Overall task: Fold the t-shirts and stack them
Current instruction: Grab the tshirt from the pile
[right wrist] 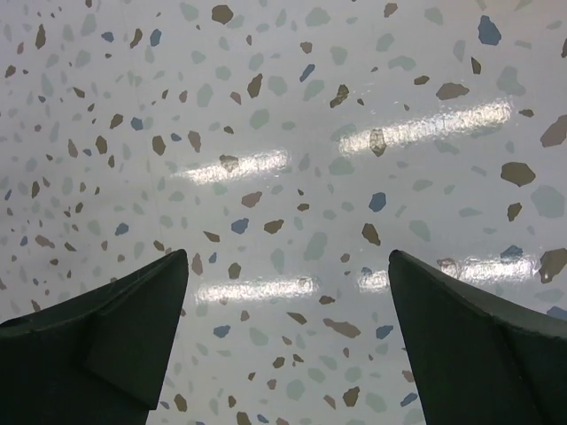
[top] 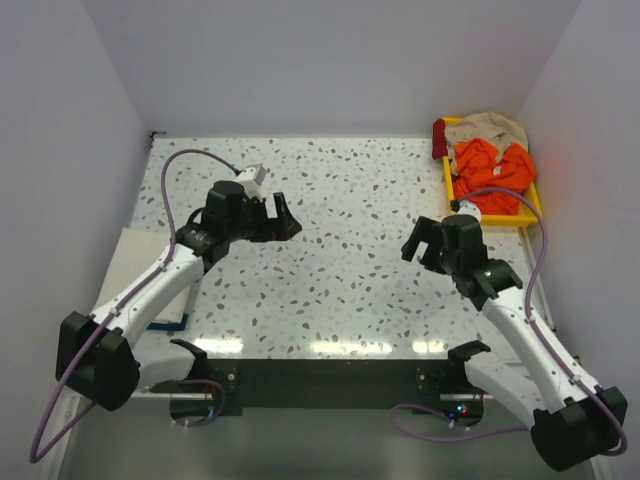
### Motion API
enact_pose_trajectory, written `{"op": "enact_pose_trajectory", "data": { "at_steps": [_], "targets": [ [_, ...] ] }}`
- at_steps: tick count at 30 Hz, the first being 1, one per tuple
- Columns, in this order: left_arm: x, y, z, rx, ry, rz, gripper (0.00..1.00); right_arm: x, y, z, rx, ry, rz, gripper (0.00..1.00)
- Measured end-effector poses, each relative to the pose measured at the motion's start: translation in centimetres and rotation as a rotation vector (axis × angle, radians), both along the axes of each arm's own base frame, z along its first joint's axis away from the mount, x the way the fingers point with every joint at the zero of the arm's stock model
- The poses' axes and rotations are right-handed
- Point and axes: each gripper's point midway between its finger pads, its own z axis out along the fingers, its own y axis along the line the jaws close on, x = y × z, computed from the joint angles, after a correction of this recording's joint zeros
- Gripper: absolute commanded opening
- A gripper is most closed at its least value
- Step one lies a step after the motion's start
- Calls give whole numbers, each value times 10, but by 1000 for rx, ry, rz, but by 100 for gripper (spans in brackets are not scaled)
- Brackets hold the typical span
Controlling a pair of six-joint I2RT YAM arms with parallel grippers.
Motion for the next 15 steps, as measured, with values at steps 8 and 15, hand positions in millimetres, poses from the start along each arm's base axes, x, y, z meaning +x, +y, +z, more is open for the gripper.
{"op": "enact_pose_trajectory", "data": {
  "at_steps": [8, 15],
  "targets": [
    [-4, -2, 0, 2, 1, -30, 100, 0, 0, 2, -6, -10, 9, 99],
    [-8, -4, 3, -4, -5, -61, 100, 33, 5, 6, -64, 32, 30, 98]
  ]
}}
